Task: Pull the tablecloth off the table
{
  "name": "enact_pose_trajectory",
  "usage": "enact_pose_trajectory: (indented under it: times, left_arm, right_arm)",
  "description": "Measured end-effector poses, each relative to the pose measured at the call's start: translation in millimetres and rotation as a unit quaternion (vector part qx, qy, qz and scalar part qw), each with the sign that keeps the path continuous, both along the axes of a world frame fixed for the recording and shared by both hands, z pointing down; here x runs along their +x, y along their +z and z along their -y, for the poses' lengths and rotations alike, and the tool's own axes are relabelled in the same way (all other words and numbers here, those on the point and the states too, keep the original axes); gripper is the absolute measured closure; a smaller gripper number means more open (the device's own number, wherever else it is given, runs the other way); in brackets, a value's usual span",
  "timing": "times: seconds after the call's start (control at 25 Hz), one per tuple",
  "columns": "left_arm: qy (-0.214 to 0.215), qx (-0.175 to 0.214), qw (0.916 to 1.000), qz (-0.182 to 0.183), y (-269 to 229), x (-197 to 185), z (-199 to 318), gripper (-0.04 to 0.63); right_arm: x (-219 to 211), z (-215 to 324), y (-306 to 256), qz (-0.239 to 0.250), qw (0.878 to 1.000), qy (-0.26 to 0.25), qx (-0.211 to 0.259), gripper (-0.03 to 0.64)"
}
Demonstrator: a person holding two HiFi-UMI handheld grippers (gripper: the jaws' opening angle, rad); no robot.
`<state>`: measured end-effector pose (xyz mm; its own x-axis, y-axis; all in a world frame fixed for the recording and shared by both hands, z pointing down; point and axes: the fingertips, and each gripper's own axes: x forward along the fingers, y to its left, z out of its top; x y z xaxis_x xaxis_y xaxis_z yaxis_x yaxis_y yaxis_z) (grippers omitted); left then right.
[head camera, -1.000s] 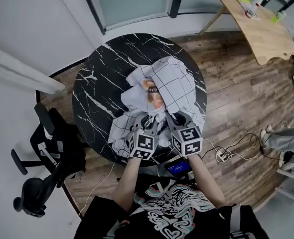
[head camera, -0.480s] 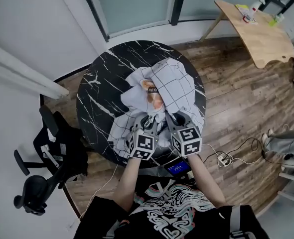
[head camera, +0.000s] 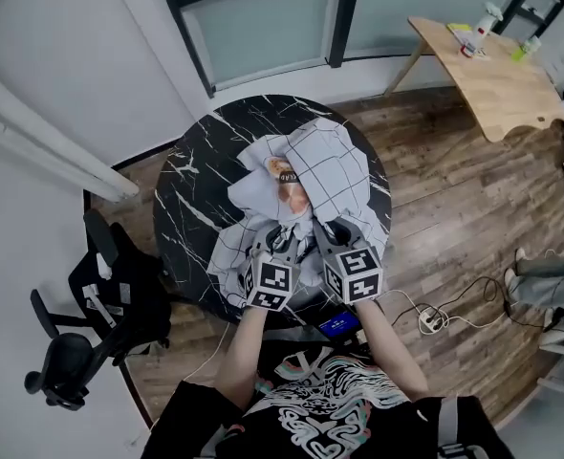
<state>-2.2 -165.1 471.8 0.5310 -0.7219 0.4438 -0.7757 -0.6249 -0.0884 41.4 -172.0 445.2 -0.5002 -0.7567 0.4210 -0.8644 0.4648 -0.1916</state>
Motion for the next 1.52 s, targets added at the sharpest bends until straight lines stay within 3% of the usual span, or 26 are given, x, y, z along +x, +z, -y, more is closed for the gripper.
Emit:
enact_pose_trajectory:
  times: [1.52]
  left_arm:
    - [-0.056, 0.089, 0.9943, 0.014, -93, -17, 8, 0.523]
  right_arm:
    - [-15, 7, -92, 0.050, 0.993, -0.049, 0.100, 0.566]
